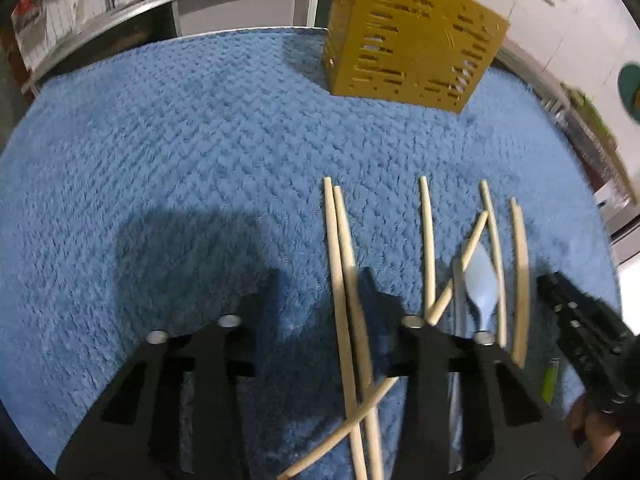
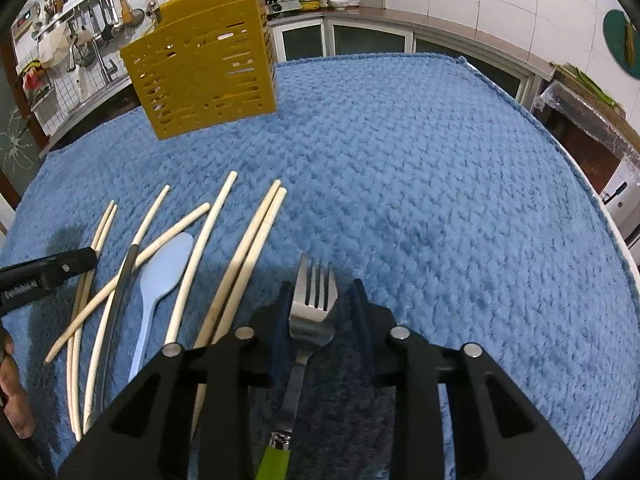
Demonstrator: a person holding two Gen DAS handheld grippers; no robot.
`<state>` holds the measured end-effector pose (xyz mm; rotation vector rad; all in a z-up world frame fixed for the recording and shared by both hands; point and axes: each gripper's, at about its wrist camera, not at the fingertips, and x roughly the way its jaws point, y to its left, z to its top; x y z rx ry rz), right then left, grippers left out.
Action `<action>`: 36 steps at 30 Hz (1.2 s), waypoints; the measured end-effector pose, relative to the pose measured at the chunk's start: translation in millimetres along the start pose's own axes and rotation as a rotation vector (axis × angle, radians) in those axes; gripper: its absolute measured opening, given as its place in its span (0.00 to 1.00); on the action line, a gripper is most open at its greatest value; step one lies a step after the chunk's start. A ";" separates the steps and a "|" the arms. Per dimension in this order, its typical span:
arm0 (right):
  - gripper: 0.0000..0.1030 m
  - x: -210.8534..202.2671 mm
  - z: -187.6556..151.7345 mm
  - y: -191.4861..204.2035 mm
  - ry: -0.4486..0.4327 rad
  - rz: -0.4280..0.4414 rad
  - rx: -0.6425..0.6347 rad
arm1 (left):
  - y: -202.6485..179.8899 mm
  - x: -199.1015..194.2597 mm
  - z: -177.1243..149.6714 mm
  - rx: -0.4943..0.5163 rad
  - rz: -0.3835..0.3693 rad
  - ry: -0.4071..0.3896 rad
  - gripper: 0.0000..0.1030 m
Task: Organize utensils
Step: 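Lower the right tool onto the green-handled fork and close it while the left tool approaches the chopsticks, then close the left tool on a wooden chopstick while the right tool holds the fork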
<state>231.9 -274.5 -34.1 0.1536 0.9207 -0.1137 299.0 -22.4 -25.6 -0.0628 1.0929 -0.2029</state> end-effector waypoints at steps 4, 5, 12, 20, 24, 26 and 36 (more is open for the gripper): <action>0.29 0.4 0.0 1.7 -0.003 -0.008 -0.005 | 1.2 -4.1 2.5 0.006 -0.007 -0.005 0.23; 0.29 0.4 -0.5 3.1 -0.007 -0.013 -0.013 | 0.4 -3.0 2.1 0.013 -0.006 -0.002 0.21; 0.29 0.5 -1.7 4.5 -0.016 -0.027 -0.023 | -4.5 5.4 0.6 0.027 0.006 0.000 0.18; 0.28 1.7 -0.8 8.6 -0.026 -0.056 -0.031 | -25.9 13.4 2.9 0.103 0.111 -0.028 0.19; 0.28 3.0 1.6 8.9 -0.021 -0.062 -0.025 | -26.3 13.4 1.8 0.103 0.118 -0.045 0.19; 0.28 3.2 2.0 8.9 -0.023 -0.066 -0.010 | -26.3 12.9 -1.0 0.103 0.125 -0.063 0.19; 0.28 2.8 -2.5 10.6 -0.066 -0.085 -0.002 | -31.0 11.5 -14.5 0.112 0.167 -0.155 0.18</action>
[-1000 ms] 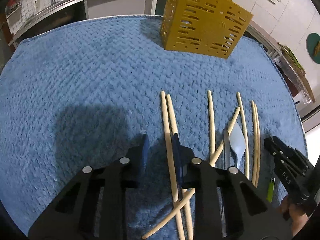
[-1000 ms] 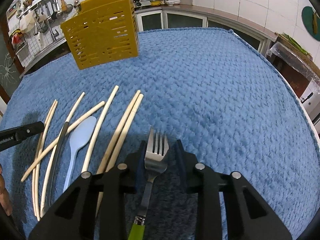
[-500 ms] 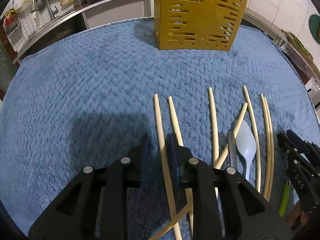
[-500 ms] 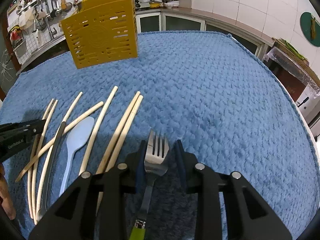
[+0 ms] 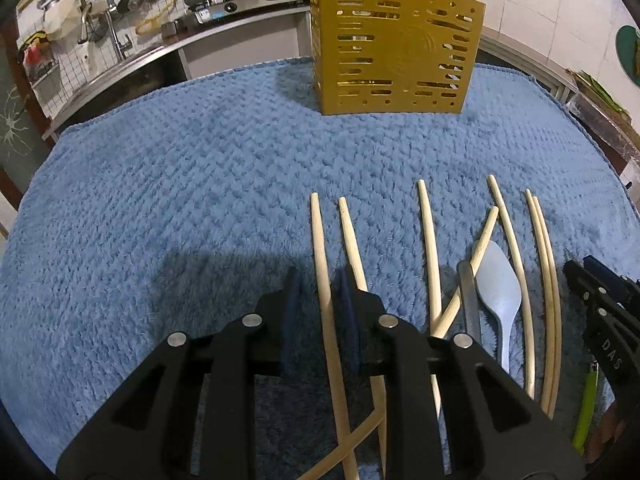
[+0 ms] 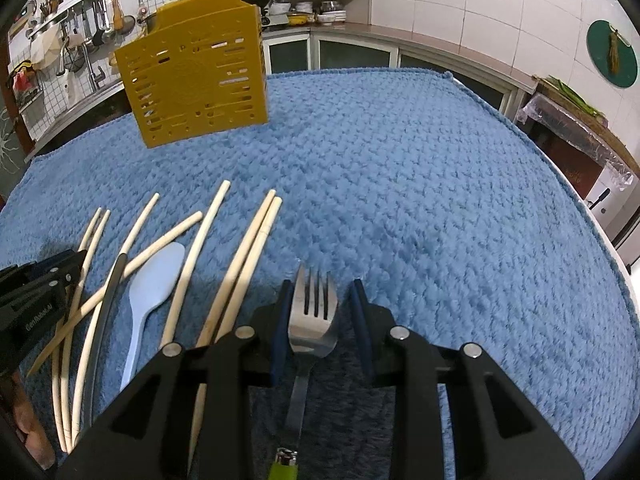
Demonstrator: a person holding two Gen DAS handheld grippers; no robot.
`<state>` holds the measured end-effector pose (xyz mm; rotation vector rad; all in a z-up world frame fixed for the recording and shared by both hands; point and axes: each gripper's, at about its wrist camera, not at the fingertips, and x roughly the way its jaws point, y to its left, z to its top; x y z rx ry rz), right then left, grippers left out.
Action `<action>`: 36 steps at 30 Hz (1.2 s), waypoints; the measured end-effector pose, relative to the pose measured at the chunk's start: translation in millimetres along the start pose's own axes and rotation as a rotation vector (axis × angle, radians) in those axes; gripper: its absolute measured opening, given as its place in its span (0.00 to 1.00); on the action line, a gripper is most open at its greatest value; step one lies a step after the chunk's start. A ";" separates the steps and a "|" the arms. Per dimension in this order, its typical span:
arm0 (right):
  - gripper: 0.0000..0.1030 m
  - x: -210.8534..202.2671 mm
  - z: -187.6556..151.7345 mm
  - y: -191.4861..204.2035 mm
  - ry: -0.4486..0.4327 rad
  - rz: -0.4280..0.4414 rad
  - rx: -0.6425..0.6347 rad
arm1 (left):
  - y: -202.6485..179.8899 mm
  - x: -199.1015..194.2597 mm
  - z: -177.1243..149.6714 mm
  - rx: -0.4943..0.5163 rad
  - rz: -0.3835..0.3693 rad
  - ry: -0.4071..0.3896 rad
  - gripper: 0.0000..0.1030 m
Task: Organize utensils
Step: 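Close the left tool on a wooden chopstick while the right tool holds the fork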
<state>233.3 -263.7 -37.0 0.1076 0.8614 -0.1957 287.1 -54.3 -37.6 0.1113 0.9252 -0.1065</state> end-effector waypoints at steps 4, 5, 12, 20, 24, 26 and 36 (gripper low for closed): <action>0.28 0.2 0.1 2.2 0.000 -0.012 -0.012 | -0.1 -0.4 -3.6 -0.012 -0.002 -0.035 0.18; 0.28 0.2 0.2 2.7 0.000 -0.014 -0.015 | -0.1 -0.3 -3.1 -0.012 -0.002 -0.034 0.18; 0.28 0.8 0.1 -0.2 0.001 0.008 0.002 | -1.5 -0.1 -3.3 -0.017 0.006 -0.036 0.18; 0.28 -0.1 -0.7 -0.1 0.000 0.002 -0.002 | -2.5 -0.2 -3.7 -0.012 0.013 -0.041 0.18; 0.27 -0.2 -0.2 1.4 0.000 -0.005 -0.010 | -2.3 -0.4 -3.8 -0.014 0.013 -0.042 0.18; 0.25 -0.6 0.1 2.9 0.001 -0.008 -0.019 | -2.9 -0.5 -3.7 -0.012 0.015 -0.041 0.17; 0.21 -0.2 6.0 2.4 0.018 0.012 -0.018 | 1.8 -4.4 -0.6 -0.026 -0.011 -0.032 0.04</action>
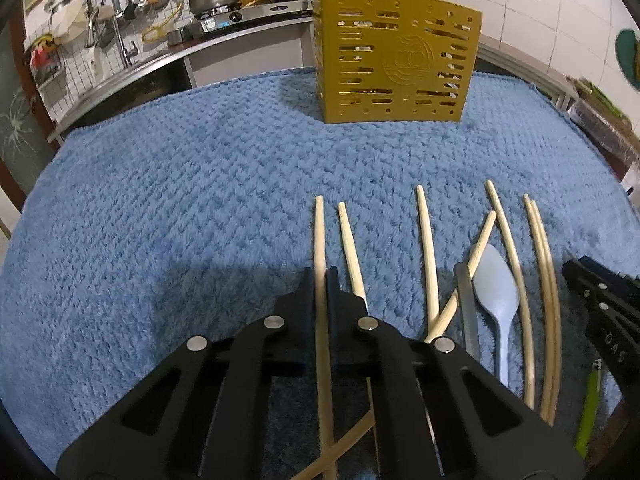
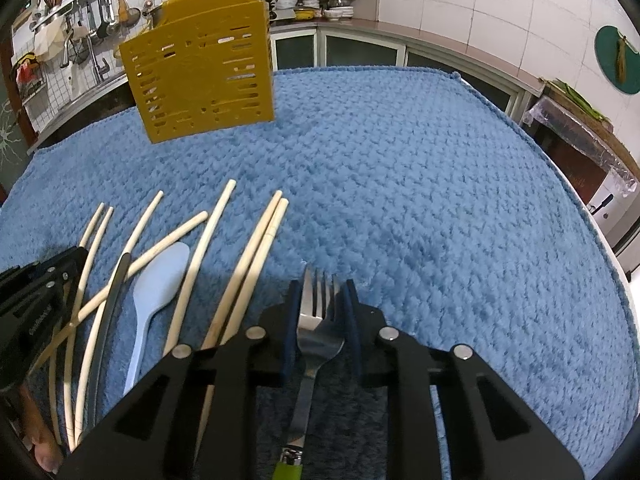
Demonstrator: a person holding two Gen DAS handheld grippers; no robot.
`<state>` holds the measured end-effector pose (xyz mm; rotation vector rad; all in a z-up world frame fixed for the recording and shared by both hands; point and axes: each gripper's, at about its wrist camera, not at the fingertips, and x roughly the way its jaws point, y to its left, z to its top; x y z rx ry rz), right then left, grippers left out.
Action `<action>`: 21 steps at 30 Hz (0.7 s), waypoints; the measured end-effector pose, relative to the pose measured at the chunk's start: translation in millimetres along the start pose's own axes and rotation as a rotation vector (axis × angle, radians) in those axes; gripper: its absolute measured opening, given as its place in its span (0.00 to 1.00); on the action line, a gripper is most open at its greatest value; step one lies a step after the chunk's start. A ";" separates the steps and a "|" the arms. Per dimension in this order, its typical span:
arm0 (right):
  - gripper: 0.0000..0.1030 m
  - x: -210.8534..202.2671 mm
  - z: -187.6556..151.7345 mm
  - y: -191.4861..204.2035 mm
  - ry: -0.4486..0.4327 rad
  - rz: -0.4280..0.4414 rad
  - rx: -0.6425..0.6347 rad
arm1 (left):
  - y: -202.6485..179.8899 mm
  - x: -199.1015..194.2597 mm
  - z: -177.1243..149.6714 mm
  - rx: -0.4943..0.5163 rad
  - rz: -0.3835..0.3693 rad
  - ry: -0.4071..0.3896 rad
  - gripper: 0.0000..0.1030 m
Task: Organize utensils
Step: 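Close the left tool on a wooden chopstick while the right tool holds the fork, then carry the chopstick and fork into the yellow holder and open both tools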
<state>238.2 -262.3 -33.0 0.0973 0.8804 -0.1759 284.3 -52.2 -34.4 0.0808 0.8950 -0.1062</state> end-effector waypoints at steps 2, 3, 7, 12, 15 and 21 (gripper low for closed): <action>0.21 -3.3 -0.6 -1.2 -0.011 0.006 0.003 | 1.5 -2.8 -0.6 -0.004 -0.008 -0.001 0.04; 0.20 -5.2 -0.4 -1.5 -0.015 0.009 0.003 | 1.4 -4.6 -1.1 -0.003 -0.011 -0.005 0.04; 0.19 -17.2 1.4 -0.6 -0.043 0.024 0.001 | 1.8 -12.1 -2.0 -0.006 -0.026 -0.018 0.04; 0.19 -34.2 2.2 0.0 -0.085 0.052 0.003 | 7.0 -29.0 1.8 -0.032 -0.057 -0.052 0.04; 0.18 -42.0 3.4 -0.3 -0.107 0.070 0.006 | 12.6 -37.2 4.8 -0.052 -0.096 -0.057 0.04; 0.17 -54.5 8.2 -1.6 -0.141 0.098 0.013 | 26.2 -64.9 12.5 -0.079 -0.164 -0.114 0.04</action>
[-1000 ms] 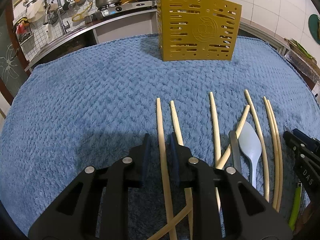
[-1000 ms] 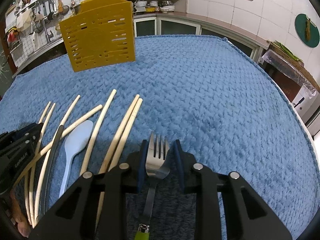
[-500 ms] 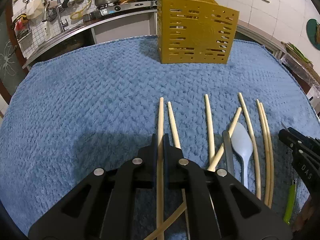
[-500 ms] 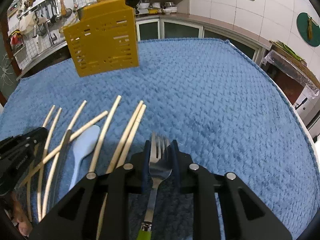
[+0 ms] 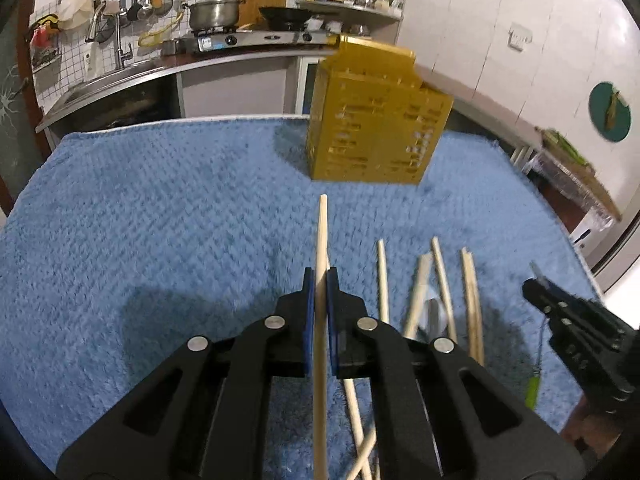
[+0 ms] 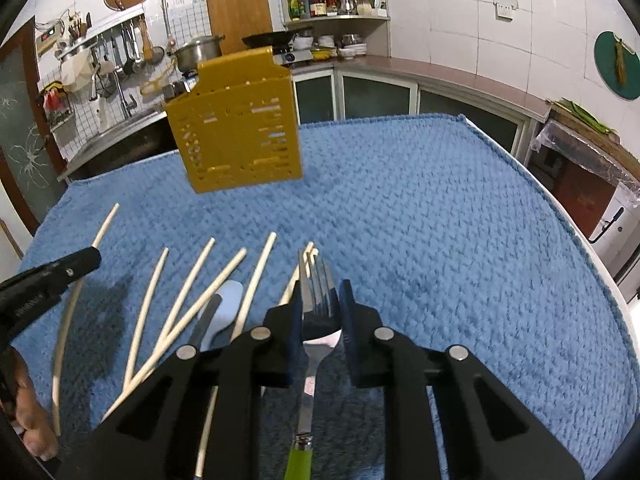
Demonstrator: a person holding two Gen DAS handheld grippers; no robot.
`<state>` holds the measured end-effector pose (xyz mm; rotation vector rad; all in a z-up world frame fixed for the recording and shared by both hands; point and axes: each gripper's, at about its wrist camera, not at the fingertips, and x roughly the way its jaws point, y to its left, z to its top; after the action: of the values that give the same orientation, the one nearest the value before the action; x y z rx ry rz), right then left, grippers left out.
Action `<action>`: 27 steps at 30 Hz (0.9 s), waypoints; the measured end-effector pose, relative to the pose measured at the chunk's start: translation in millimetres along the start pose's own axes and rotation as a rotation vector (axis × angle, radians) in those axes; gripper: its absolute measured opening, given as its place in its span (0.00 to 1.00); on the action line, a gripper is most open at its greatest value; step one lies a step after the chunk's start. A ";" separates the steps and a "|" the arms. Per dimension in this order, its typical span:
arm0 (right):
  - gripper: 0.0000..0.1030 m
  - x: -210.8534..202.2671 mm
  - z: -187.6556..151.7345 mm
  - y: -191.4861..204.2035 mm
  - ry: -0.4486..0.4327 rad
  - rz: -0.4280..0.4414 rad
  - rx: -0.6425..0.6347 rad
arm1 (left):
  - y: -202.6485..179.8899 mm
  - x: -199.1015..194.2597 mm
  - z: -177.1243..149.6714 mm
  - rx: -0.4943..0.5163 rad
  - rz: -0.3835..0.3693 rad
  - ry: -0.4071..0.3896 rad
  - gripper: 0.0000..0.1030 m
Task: Organize utensils
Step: 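Carry the chopstick and fork into the yellow holder and open both tools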
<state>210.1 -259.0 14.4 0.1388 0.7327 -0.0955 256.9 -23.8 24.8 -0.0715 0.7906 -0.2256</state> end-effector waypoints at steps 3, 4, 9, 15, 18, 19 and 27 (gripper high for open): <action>0.17 -4.4 2.4 0.0 -0.017 0.014 0.004 | 5.3 -9.8 3.4 -0.025 -0.064 -0.004 0.04; 0.16 -6.8 3.6 0.0 -0.025 0.020 0.004 | 6.5 -12.0 3.4 -0.026 -0.079 -0.005 0.04; 0.08 -18.0 9.8 1.9 -0.066 0.046 0.002 | 7.4 -20.1 7.6 -0.026 -0.110 -0.047 0.04; 0.02 -23.7 24.9 5.6 -0.100 0.045 -0.027 | -0.2 -26.6 21.4 0.003 -0.133 -0.103 0.04; 0.02 -23.8 33.0 4.0 -0.107 0.061 -0.022 | -1.2 -24.3 29.9 -0.001 -0.155 -0.104 0.04; 0.02 -24.2 34.8 3.7 -0.113 0.063 -0.023 | -0.2 -24.2 32.9 -0.009 -0.174 -0.107 0.04; 0.02 -22.9 57.3 4.5 -0.146 0.078 -0.032 | 4.9 -22.1 46.7 -0.018 -0.201 -0.157 0.04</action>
<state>231.5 -262.8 72.4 0.1280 0.5819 -0.0187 276.0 -15.0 72.3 -0.1842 0.6285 -0.3988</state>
